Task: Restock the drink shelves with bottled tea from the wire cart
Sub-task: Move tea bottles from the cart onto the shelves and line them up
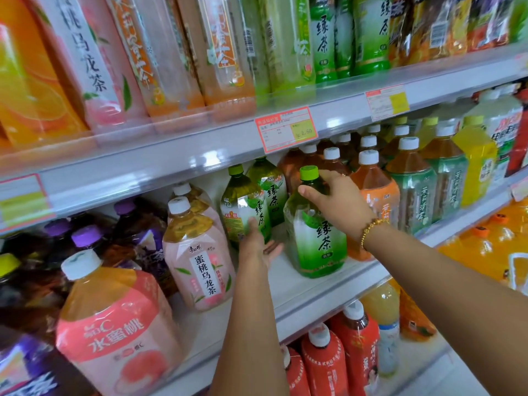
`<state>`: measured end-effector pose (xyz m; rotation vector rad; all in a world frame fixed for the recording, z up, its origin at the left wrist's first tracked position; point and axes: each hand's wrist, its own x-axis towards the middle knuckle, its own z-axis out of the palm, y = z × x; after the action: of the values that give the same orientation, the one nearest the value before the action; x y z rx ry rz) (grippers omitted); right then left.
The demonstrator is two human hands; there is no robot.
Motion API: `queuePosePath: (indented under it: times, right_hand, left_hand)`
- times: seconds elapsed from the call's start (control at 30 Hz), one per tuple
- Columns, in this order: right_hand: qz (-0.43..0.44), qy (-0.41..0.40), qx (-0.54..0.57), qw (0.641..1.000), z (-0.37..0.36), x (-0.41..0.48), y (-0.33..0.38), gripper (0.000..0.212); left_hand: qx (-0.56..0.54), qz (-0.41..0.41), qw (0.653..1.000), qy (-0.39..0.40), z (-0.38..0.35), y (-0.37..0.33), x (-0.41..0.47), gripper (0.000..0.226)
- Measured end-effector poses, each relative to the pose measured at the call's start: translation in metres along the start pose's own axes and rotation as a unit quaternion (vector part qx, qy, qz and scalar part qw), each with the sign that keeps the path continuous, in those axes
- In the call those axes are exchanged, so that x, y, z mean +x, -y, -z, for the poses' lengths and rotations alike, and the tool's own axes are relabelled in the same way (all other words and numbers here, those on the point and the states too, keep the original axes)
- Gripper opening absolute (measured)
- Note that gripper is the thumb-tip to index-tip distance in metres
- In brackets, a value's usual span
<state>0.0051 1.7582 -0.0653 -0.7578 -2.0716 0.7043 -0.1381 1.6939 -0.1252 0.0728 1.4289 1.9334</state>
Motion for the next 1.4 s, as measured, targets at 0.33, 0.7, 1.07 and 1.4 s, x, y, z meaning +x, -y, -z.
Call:
queuePosePath:
  times: [0.33,0.7,1.07,1.4]
  right_hand:
    - [0.004,0.005,-0.003,1.000,0.001,0.002,-0.003,0.030]
    - [0.006,-0.001,-0.026,1.000,0.002,0.004,-0.003,0.036]
    - [0.011,0.005,-0.007,1.000,0.000,0.006,-0.007,0.035]
    - [0.010,0.004,-0.035,0.999,0.003,0.002,0.001,0.038]
  left_hand:
    - [-0.126,-0.052,0.989,-0.053,-0.011,-0.018,0.019,0.047]
    - [0.032,-0.146,0.982,-0.112,-0.014,-0.028,0.027,0.037]
    - [-0.039,-0.097,0.995,-0.002,-0.018,-0.031,0.024,0.015]
    - [0.387,-0.159,0.853,0.312,0.023,0.009,-0.032,0.090]
